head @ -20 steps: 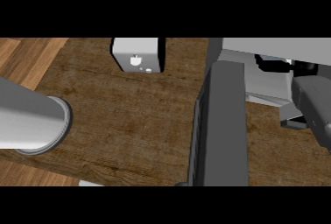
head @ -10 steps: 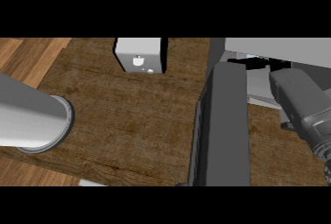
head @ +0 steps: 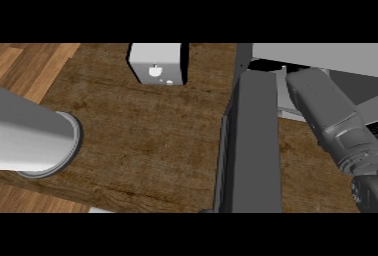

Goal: Pick up the milk, place it into the microwave and close the microwave

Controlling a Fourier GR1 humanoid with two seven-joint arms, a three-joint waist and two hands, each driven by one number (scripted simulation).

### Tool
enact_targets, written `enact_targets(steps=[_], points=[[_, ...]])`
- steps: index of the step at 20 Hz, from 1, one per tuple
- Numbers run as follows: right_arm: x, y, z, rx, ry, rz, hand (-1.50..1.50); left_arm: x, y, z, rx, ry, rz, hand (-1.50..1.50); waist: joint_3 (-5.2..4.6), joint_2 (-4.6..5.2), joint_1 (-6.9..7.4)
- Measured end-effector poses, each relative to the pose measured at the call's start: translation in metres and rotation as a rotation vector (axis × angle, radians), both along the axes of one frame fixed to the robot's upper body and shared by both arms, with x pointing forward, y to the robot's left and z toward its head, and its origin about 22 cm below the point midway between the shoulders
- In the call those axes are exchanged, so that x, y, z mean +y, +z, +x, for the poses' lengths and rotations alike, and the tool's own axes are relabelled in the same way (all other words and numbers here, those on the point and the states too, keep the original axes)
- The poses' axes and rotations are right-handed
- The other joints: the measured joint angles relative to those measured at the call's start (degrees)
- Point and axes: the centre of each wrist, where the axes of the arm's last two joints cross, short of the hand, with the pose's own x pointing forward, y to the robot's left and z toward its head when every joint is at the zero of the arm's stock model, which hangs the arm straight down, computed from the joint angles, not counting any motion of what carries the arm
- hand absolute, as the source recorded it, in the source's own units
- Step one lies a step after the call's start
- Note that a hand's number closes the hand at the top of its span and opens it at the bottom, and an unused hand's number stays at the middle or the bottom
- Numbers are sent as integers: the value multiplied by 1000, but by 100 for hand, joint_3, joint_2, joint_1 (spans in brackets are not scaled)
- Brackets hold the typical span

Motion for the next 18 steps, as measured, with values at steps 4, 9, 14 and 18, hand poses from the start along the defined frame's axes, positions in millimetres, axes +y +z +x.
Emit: enact_targets(steps=[4,9,14,18], points=[[9,0,1,-25,1,-10,-150,-1,-4,2,15,-10,2,-150,3,-10,-110],[14,-2,0,-50,-32,38,-150,-4,-17,1,44,-20,-8,-150,7,-27,-213],[12,-8,-2,-47,-33,59,-150,-9,-28,0,70,-26,-16,-150,5,-87,-345],[0,-17,-7,-41,-13,73,-150,-19,-36,0,78,-39,-17,-150,-2,-171,-477]])
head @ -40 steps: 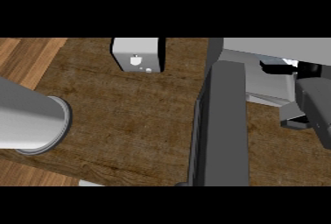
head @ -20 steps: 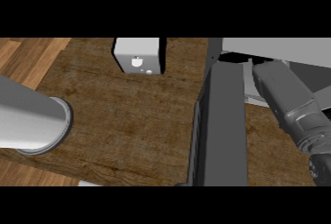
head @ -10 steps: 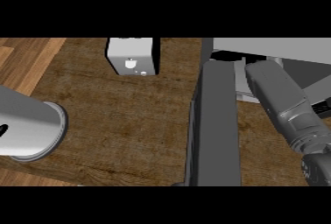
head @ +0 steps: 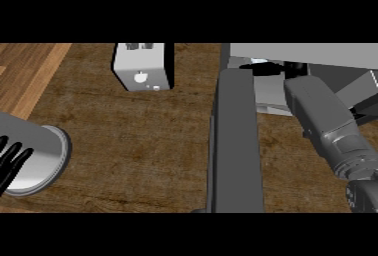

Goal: Pick up the milk, place it into the microwave and close the microwave

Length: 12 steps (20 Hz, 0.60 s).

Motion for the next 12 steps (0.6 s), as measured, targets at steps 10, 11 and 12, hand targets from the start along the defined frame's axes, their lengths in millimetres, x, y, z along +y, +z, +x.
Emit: enact_targets(steps=[10,11,12], points=[[-27,-35,-19,45,174,187,-150,-30,-27,1,31,-176,-18,-150,-5,-144,-279],[-25,-39,-20,51,201,220,-150,-31,-29,3,40,-200,-13,-150,-6,-159,-315],[-25,-44,-23,55,224,248,-150,-35,-31,4,52,-225,-6,-150,-7,-172,-341]])
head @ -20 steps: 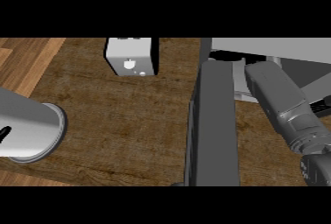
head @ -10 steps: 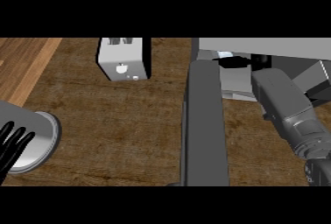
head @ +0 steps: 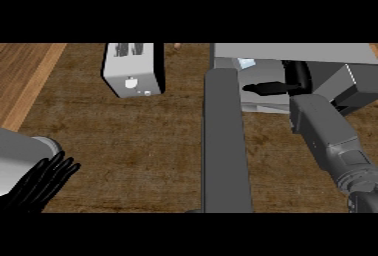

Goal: Pick up the milk, place it into the microwave and close the microwave

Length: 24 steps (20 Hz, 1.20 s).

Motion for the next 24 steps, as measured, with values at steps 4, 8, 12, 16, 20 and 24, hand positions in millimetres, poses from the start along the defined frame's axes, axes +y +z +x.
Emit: enact_targets(steps=[4,8,12,16,20,24], points=[[1,-26,-14,27,79,130,-150,-7,-12,7,27,-58,27,-150,-7,-61,-136],[14,-52,-29,47,136,226,-150,-18,-16,21,27,-88,65,-150,-13,-113,-248],[31,-89,-56,76,178,283,-150,-30,-26,29,35,-101,94,-150,-20,-166,-356],[24,-122,-88,117,184,280,-150,-45,-33,36,31,-113,114,150,-27,-209,-463],[14,-152,-124,153,151,248,-150,-56,-39,47,22,-123,134,150,-33,-231,-549],[-4,-174,-161,182,117,227,-150,-74,-44,60,22,-131,177,150,-38,-238,-619]])
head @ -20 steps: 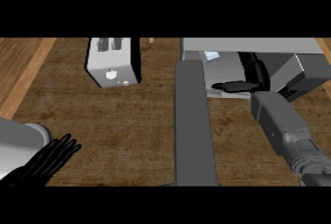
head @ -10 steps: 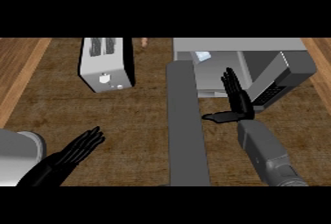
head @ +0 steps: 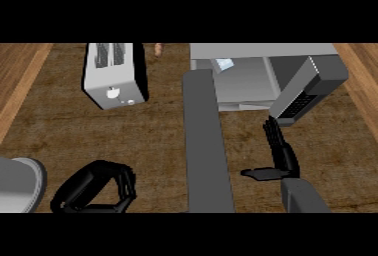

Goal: Pick up the milk, place it into the microwave and close the microwave

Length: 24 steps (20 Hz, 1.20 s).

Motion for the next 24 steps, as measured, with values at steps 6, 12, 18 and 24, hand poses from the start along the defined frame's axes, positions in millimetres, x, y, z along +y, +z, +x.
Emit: enact_targets(steps=[6,12,18,24], points=[[-46,-14,-55,10,-80,-27,-150,-20,-5,15,-18,-44,89,150,-8,-3,-84],[-93,-3,-100,-18,-146,-52,-150,-56,-19,27,-42,-109,126,150,-10,25,-65],[-113,18,-141,-54,-144,-37,-150,-97,-37,31,-86,-139,136,150,-7,53,-40],[-114,52,-152,-120,-73,3,-150,-140,-53,26,-66,-209,142,150,-6,77,-100]])
